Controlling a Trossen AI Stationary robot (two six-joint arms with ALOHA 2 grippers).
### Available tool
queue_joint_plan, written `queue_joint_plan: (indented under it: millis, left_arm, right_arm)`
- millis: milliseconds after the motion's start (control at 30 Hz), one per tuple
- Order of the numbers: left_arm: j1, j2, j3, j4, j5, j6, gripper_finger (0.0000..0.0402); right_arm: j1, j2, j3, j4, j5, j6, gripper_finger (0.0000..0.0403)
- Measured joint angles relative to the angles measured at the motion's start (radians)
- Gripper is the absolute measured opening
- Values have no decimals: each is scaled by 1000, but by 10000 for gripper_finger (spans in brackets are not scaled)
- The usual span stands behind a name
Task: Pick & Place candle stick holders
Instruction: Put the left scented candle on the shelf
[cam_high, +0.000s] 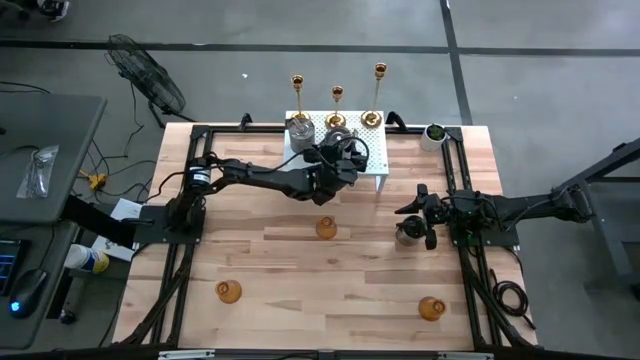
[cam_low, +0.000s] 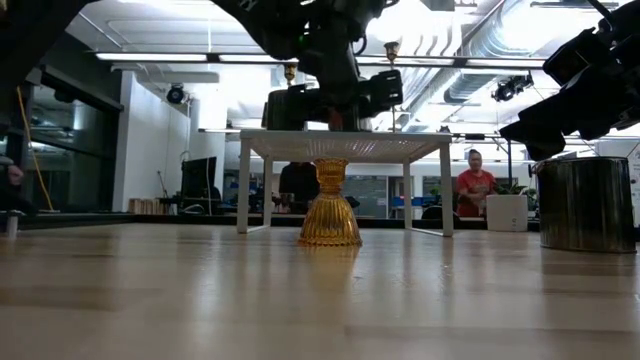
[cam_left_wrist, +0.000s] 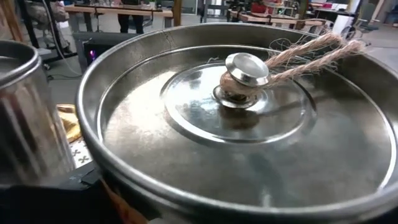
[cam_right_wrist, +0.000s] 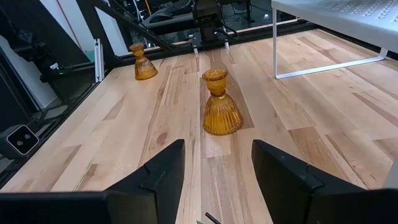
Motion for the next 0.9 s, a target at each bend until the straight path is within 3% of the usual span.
queue_joint_plan:
  millis: [900]
  left_arm:
    - [51, 0, -1, -56, 19, -76, 353]
  right_arm:
    - [0, 0, 0, 0, 0, 0, 179]
